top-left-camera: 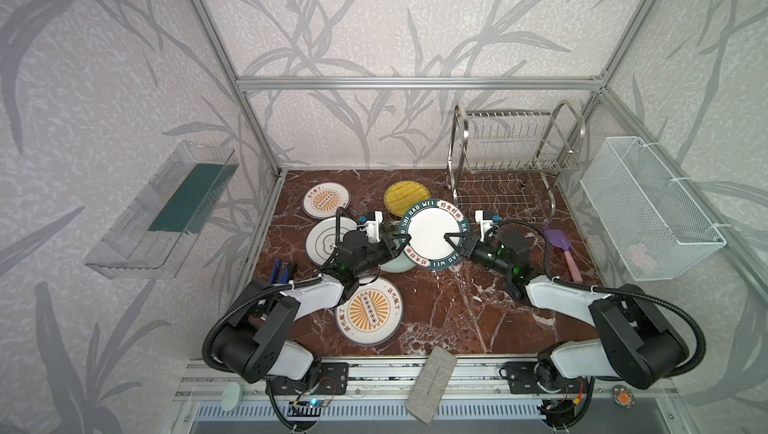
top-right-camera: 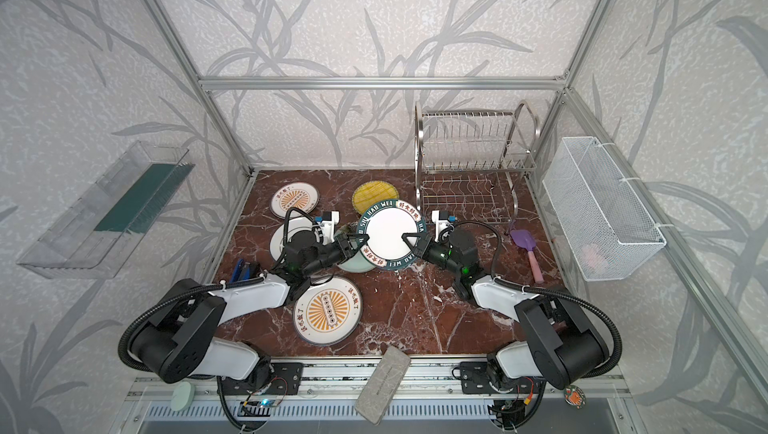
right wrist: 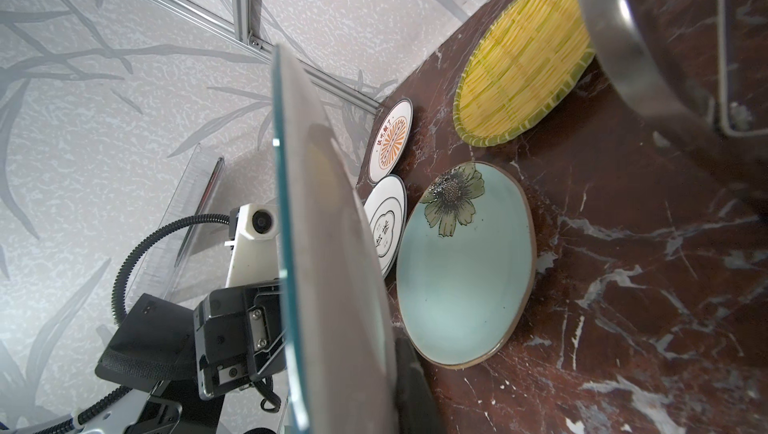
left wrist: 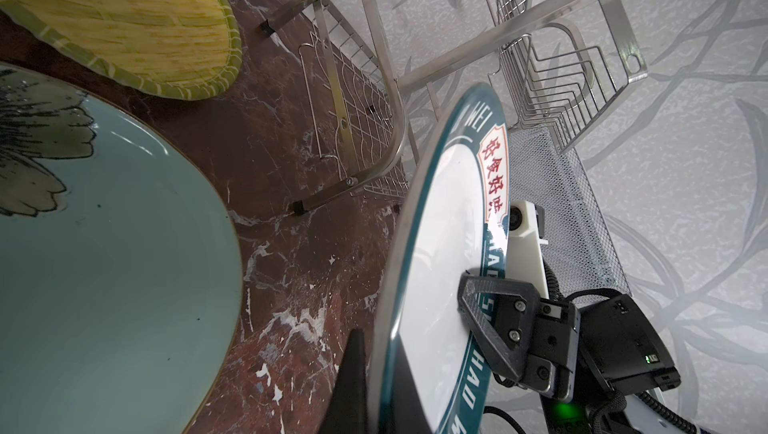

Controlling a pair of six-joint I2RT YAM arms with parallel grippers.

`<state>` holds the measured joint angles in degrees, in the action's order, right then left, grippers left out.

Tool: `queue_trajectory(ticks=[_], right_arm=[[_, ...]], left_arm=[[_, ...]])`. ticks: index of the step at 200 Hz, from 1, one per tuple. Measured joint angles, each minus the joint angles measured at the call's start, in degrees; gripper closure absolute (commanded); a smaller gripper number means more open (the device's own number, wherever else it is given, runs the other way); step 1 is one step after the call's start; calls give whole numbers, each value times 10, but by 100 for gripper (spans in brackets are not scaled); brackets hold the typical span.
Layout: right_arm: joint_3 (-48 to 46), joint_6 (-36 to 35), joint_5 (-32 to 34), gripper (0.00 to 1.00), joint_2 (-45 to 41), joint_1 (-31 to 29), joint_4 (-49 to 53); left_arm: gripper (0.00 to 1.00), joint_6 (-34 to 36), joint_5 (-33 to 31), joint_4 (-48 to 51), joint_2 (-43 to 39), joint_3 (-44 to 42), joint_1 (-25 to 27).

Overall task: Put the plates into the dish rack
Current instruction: 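Tilt the plate upright with the right gripper while the left steadies it, then lift the plate toward the dish rack with the right gripper while the left withdraws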

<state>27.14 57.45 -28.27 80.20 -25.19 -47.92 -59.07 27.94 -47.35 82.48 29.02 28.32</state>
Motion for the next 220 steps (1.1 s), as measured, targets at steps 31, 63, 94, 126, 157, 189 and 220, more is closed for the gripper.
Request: queue_trajectory(ticks=[31, 63, 94, 126, 157, 189, 220], right_arm=[[0, -2, -3, 100, -4, -1, 3], [1, -26, -5, 100, -31, -4, 34], [4, -66, 2, 100, -74, -4, 97], [34, -122, 26, 100, -141, -4, 205], [85, -172, 47, 100, -193, 0, 296], [132, -217, 57, 100, -223, 24, 367], [230, -268, 76, 100, -225, 42, 459]], left_arm=[[91, 9, -3, 23, -16, 0, 0], [75, 38, -14, 86, -61, 1, 1], [67, 75, -35, 172, -118, 15, 1], [59, 121, -53, 273, -173, 43, 2], [59, 167, -71, 374, -221, 74, 2], [59, 209, -87, 465, -256, 103, 2], [59, 238, -98, 524, -282, 112, 2]])
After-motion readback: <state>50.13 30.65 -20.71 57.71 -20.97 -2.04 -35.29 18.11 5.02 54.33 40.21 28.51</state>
